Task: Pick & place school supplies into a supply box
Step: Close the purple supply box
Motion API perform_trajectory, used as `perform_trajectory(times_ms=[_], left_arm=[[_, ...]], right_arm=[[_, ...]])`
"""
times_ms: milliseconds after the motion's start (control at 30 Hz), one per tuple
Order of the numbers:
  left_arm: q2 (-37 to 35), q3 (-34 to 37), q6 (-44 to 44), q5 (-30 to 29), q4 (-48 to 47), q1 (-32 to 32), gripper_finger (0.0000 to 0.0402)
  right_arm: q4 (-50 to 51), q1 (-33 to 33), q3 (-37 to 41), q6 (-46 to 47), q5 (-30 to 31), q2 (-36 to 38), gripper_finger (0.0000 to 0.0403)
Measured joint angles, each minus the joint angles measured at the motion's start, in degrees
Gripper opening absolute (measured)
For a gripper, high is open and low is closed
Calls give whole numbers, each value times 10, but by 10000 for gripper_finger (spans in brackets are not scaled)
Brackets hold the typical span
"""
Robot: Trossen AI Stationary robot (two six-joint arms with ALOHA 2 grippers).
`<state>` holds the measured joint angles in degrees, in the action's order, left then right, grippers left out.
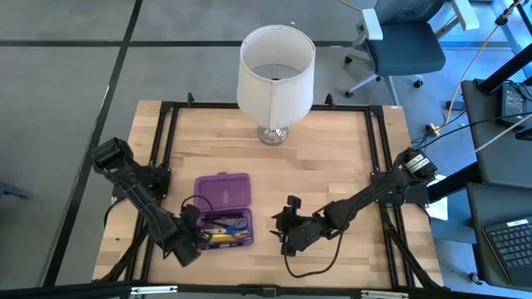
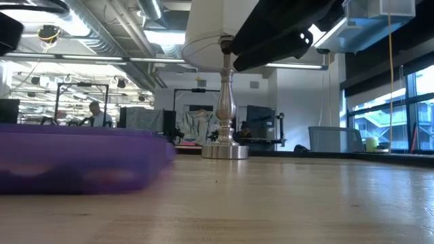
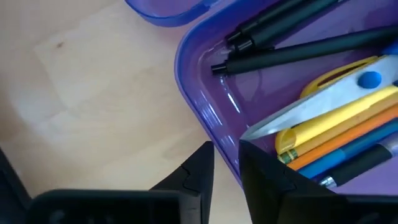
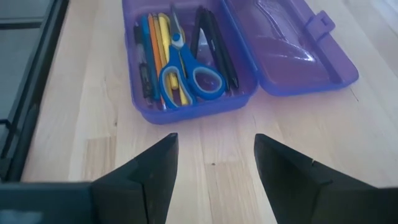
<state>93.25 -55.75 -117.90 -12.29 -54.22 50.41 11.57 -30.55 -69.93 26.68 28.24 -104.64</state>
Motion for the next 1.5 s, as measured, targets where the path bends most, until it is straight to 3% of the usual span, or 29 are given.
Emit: perform_trajectory(times_ms=[400, 600, 867, 1033, 1500], left_arm=[[0, 0, 82, -5, 2, -53, 36], [0, 0, 83, -7, 3, -51, 40], [0, 0, 82, -3, 3, -51, 36], [0, 0, 82, -2, 4, -51, 40], [0, 0, 82, -2, 4, -51, 40]], right_arm=[[20, 14, 0, -32, 6, -22, 215], [52, 14, 30, 31, 97, -20, 215], [-212, 35, 150, 17, 90, -23, 215], [-306, 54, 198, 37, 19, -23, 215], [-345, 60, 218, 16, -8, -23, 227]])
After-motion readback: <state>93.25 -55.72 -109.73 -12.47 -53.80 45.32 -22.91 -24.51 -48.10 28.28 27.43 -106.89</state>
